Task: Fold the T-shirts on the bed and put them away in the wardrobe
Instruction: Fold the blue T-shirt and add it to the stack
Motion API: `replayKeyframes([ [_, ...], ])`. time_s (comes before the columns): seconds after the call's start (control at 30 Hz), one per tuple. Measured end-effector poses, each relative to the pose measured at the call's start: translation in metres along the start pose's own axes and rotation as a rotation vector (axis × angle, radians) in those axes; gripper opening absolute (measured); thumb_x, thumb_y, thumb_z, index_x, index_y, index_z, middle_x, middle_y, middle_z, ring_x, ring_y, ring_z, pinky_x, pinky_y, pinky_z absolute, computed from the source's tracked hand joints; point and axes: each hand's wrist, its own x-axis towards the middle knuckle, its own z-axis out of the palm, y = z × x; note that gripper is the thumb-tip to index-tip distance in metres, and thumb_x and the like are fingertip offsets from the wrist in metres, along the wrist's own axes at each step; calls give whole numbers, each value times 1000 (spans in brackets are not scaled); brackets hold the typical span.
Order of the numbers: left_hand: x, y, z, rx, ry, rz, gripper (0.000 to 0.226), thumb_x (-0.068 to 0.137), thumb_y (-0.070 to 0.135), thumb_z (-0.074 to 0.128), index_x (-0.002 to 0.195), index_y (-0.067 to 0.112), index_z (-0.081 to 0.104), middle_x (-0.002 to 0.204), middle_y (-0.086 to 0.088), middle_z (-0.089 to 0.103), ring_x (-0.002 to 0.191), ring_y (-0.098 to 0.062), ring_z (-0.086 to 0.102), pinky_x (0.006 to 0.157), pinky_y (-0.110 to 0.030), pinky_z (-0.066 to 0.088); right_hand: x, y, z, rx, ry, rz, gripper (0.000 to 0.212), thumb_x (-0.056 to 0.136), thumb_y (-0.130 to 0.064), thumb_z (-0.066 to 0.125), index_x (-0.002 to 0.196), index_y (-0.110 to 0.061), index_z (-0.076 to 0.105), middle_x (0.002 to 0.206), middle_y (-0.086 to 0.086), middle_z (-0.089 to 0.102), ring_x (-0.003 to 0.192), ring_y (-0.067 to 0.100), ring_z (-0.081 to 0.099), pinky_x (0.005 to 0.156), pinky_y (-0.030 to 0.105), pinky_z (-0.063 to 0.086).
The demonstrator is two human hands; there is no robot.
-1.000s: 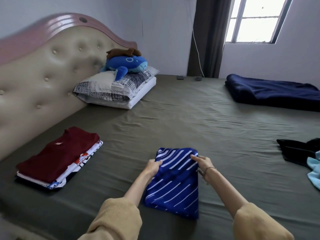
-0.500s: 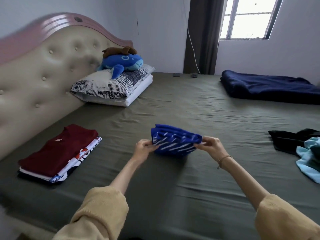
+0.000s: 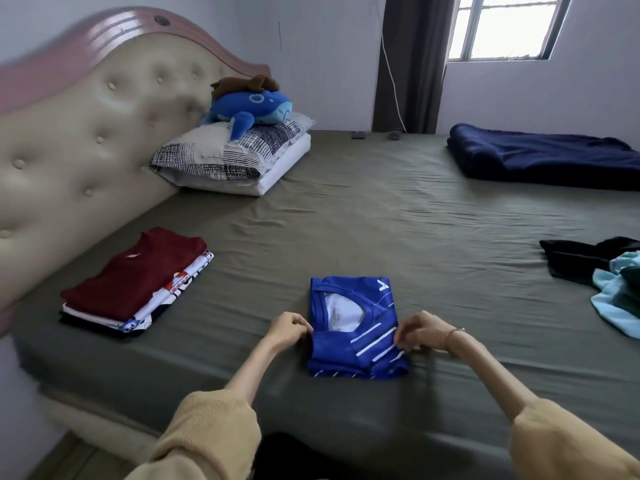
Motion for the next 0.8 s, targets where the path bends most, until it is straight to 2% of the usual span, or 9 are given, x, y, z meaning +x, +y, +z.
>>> replayKeyframes([
  [0.07,-1,8,4,-92,28,-132,12,90,14,54,83,9,62,70,-2,61,61,-15,58,71,-32,52,3,-2,5,167,169,134,19,84,-1,56,70,-13,59,66,2,61,56,13,58,45,17,47],
  [0.13,-5,19,5,-191,-58,-257,35,92,34,55,108,3,57,82,-7,62,66,-17,58,62,-28,48,5,-8,12,358,177,266,13,89,-16,60,81,-8,54,70,5,56,56,14,53,41,19,47],
  [0.27,-5,24,11,-219,-246,-322,81,71,60,69,131,11,47,123,-9,58,108,-20,56,84,-30,46,20,-14,21,479,174,350,35,86,-35,65,97,-6,49,78,4,50,65,15,48,53,26,45],
  [0.37,-4,18,13,-144,-300,-277,86,63,51,79,131,10,47,129,-1,56,115,-17,53,84,-27,46,31,-19,28,579,143,358,51,78,-43,70,112,-8,54,102,8,63,87,22,59,74,30,50],
  [0.47,-5,9,0,-251,-347,-233,48,82,28,71,122,7,56,119,-4,63,109,-17,58,88,-30,48,37,-29,36,736,45,347,55,72,-37,76,116,-9,60,104,10,70,96,26,65,90,37,52],
  [0.53,-1,-2,-14,-400,-393,-202,42,86,22,68,122,4,58,118,-8,66,109,-22,61,93,-36,48,38,-41,41,901,-33,303,53,72,-28,74,118,-6,61,107,14,70,99,29,65,90,40,51],
  [0.63,3,-13,-34,-534,-315,-177,59,73,27,78,123,3,58,115,-11,68,109,-26,63,94,-37,49,42,-54,49,1144,-144,200,45,77,-29,65,116,-5,63,109,16,69,95,31,67,89,42,49],
  [0.7,5,-22,-53,-564,-238,-170,51,79,28,74,122,6,60,115,-11,68,104,-25,64,88,-37,51,48,-66,58,1247,-201,161,36,87,-32,55,109,-6,64,101,15,71,83,30,70,79,41,53],
  [0.8,0,-42,-86,-637,-269,-176,36,89,25,63,120,7,61,116,-11,67,101,-20,64,83,-35,54,60,-86,76,1313,-245,139,35,85,-26,51,113,-6,60,97,14,72,80,29,71,68,39,59],
])
